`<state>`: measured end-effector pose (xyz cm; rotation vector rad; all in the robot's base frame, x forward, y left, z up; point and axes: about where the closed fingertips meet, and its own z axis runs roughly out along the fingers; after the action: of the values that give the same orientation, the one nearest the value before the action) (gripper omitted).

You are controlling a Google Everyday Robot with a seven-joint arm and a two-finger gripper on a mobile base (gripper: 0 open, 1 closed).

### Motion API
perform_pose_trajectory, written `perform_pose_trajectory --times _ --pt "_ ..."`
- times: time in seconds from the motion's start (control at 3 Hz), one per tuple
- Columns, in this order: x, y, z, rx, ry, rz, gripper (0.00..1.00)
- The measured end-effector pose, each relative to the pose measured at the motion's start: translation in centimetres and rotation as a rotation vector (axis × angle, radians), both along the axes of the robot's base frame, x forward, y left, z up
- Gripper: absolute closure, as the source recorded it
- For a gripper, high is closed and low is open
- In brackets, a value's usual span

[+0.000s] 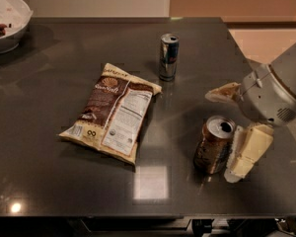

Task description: Pick orange can

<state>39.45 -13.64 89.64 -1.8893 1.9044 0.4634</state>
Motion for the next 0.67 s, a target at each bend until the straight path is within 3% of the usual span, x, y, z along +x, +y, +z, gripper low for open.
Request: perform_pose_trajectory --times 0.67 --pt "-0.47 0.21 -0.02 0.005 0.007 0.030 0.49"
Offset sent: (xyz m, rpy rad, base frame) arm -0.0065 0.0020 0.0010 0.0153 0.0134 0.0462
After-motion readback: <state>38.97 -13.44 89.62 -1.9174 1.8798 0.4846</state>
